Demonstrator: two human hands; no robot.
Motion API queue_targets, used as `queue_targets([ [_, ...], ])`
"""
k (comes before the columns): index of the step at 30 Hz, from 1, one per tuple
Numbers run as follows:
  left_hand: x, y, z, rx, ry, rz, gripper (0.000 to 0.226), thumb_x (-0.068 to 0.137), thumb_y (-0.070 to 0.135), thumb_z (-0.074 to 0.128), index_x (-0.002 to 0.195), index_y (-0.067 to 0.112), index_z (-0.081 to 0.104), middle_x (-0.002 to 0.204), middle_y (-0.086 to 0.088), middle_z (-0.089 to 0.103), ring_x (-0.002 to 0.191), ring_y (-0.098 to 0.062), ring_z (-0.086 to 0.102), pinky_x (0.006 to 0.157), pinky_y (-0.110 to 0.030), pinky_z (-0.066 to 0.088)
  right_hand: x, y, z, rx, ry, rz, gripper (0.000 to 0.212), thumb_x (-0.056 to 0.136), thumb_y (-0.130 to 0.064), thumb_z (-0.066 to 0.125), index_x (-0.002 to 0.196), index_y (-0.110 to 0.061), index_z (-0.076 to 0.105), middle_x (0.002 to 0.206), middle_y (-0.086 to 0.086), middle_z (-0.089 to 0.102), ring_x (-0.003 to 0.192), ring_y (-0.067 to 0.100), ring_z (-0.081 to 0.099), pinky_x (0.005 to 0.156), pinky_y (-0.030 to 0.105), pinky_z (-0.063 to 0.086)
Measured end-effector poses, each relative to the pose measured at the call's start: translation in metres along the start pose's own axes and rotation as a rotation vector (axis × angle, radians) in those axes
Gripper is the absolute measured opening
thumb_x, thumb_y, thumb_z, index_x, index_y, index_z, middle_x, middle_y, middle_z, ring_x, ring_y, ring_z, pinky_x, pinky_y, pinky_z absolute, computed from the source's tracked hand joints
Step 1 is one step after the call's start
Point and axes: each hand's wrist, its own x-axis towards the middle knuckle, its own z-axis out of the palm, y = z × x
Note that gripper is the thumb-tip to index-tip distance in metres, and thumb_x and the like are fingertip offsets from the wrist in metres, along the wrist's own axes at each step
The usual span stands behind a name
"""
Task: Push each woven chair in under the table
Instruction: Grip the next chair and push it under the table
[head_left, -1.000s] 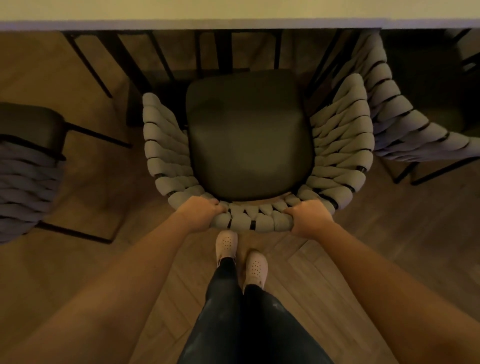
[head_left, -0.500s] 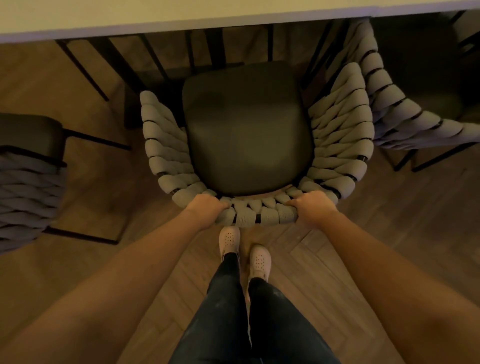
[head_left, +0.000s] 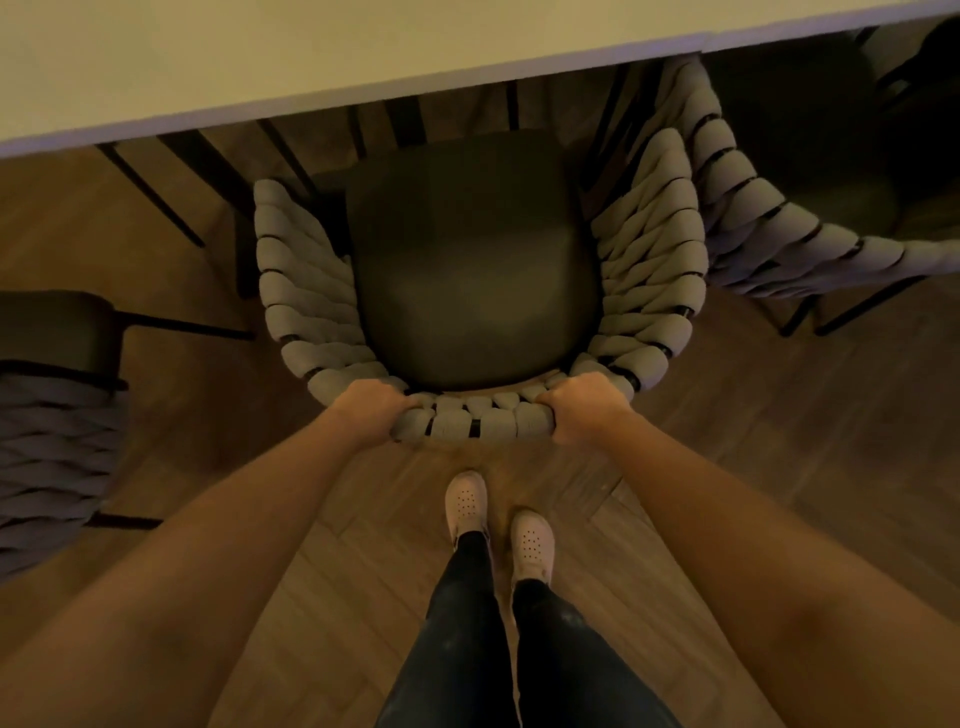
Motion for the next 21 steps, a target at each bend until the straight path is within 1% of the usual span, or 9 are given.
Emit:
queue_targets([
  [2, 0.006, -0.009, 0.003, -0.001, -0.001, -0.001, 0.051, 0.101, 0.022, 0.043, 0.150, 0.027, 0.029, 0.131, -0.006, 0.055, 0.110, -0.024, 0.058, 0.085, -0.032, 0.049, 0.010, -0.001, -0.007, -0.010, 0.019, 0.001, 0.013, 0.086, -0.035, 0.056, 0.095, -0.026, 0.062, 0.079, -0.004, 0.057, 0.067, 0.015, 0.050, 0.058, 0.027, 0.034],
  [5, 0.018, -0.024, 0.005, -0.010, 0.002, -0.006, 0.051, 0.100, 0.023, 0.043, 0.149, 0.029, 0.028, 0.127, -0.005, 0.058, 0.106, -0.022, 0.060, 0.083, -0.031, 0.050, 0.022, 0.003, -0.019, -0.055, 0.002, -0.014, 0.019, 0.090, -0.035, 0.054, 0.094, -0.019, 0.064, 0.081, -0.006, 0.059, 0.067, 0.011, 0.048, 0.049, 0.014, 0.026],
  [7, 0.026, -0.035, 0.002, -0.024, 0.007, -0.014, 0.052, 0.100, 0.024, 0.044, 0.149, 0.030, 0.028, 0.126, -0.005, 0.059, 0.106, -0.022, 0.061, 0.082, -0.031, 0.050, 0.032, 0.006, -0.023, -0.044, 0.009, 0.006, 0.020, 0.089, -0.034, 0.055, 0.096, -0.018, 0.066, 0.082, -0.004, 0.061, 0.068, 0.012, 0.051, 0.048, 0.014, 0.024],
  [9, 0.034, -0.047, -0.002, -0.022, 0.009, -0.026, 0.052, 0.100, 0.026, 0.046, 0.148, 0.032, 0.028, 0.125, -0.004, 0.059, 0.107, -0.022, 0.060, 0.083, -0.033, 0.050, 0.042, 0.007, -0.026, 0.002, 0.034, 0.065, 0.018, 0.087, -0.034, 0.057, 0.096, -0.022, 0.066, 0.088, -0.002, 0.067, 0.075, 0.016, 0.060, 0.054, 0.022, 0.030],
  [11, 0.041, -0.059, -0.008, -0.019, 0.014, -0.034, 0.052, 0.099, 0.027, 0.046, 0.148, 0.033, 0.029, 0.126, -0.004, 0.059, 0.108, -0.022, 0.060, 0.082, -0.033, 0.050, 0.052, 0.010, -0.031, 0.014, 0.054, 0.072, 0.018, 0.086, -0.035, 0.057, 0.094, -0.023, 0.067, 0.086, -0.004, 0.066, 0.078, 0.016, 0.063, 0.056, 0.021, 0.031],
  [14, 0.051, -0.072, -0.015, -0.006, 0.024, -0.039, 0.051, 0.099, 0.027, 0.047, 0.147, 0.033, 0.030, 0.126, -0.003, 0.059, 0.107, -0.021, 0.061, 0.081, -0.032, 0.049, 0.067, 0.011, -0.042, 0.080, -0.020, 0.165, 0.027, 0.082, -0.031, 0.061, 0.107, -0.023, 0.068, 0.097, 0.002, 0.067, 0.090, 0.024, 0.063, 0.068, 0.028, 0.044],
  [16, 0.056, -0.078, -0.021, -0.007, 0.041, -0.038, 0.049, 0.099, 0.028, 0.048, 0.145, 0.033, 0.033, 0.126, -0.002, 0.059, 0.107, -0.021, 0.060, 0.081, -0.032, 0.048, 0.074, 0.015, -0.048, 0.072, -0.033, 0.172, 0.029, 0.082, -0.030, 0.063, 0.110, -0.025, 0.067, 0.101, 0.004, 0.067, 0.094, 0.026, 0.063, 0.071, 0.032, 0.044],
  [18, 0.060, -0.083, -0.024, -0.029, 0.060, -0.038, 0.046, 0.098, 0.028, 0.049, 0.143, 0.032, 0.038, 0.125, -0.002, 0.059, 0.108, -0.020, 0.060, 0.084, -0.032, 0.048, 0.080, 0.021, -0.052, 0.057, -0.019, 0.145, 0.025, 0.084, -0.030, 0.062, 0.107, -0.024, 0.067, 0.095, 0.001, 0.066, 0.088, 0.022, 0.063, 0.066, 0.025, 0.039],
  [21, 0.069, -0.092, -0.029, -0.065, 0.061, -0.044, 0.049, 0.096, 0.029, 0.054, 0.142, 0.033, 0.038, 0.126, -0.001, 0.059, 0.109, -0.020, 0.059, 0.087, -0.033, 0.049, 0.092, 0.036, -0.068, -0.035, 0.022, 0.020, 0.015, 0.086, -0.033, 0.059, 0.091, -0.023, 0.068, 0.065, -0.011, 0.051, 0.056, 0.004, 0.047, 0.049, 0.013, 0.020],
])
